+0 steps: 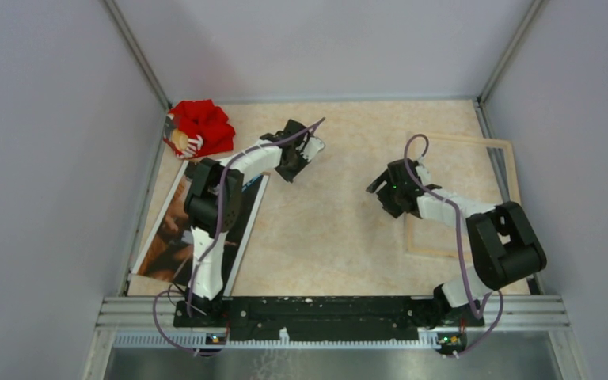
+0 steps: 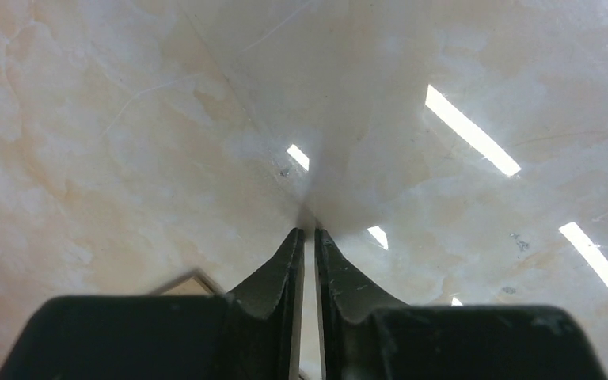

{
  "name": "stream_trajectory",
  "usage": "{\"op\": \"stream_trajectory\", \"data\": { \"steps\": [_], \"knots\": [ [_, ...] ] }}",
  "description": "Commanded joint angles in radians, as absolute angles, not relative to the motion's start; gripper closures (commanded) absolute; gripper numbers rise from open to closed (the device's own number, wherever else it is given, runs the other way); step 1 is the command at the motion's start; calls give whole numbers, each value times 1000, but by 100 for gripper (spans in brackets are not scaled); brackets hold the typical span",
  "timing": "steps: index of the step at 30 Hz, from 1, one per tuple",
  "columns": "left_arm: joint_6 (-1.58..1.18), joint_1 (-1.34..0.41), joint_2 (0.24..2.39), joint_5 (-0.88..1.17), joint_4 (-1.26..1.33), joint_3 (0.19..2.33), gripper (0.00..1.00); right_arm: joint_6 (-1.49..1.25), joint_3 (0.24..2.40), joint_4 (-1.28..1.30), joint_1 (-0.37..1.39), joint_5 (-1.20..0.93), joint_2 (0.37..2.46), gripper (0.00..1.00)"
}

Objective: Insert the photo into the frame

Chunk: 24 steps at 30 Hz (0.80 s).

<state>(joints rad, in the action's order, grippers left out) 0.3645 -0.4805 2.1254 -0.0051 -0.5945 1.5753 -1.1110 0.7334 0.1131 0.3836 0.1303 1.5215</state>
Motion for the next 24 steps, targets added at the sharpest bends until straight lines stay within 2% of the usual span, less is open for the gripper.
{"op": "stream_trajectory", "data": {
  "steps": [1,7,16,24],
  "knots": [
    [327,-523,2286,25,-653,1488,82,-1149,667,169,380,67,1566,25],
    [328,-544,2295,41,-656,1487,76,-1176,642,123,378,25,1562,25],
    [328,-559,2340,117,-698,1538,77,-1244,617,-56,377,-96,1617,25],
    [332,-570,2376,179,-723,1582,77,-1286,611,-86,359,-123,1527,25]
  ]
}}
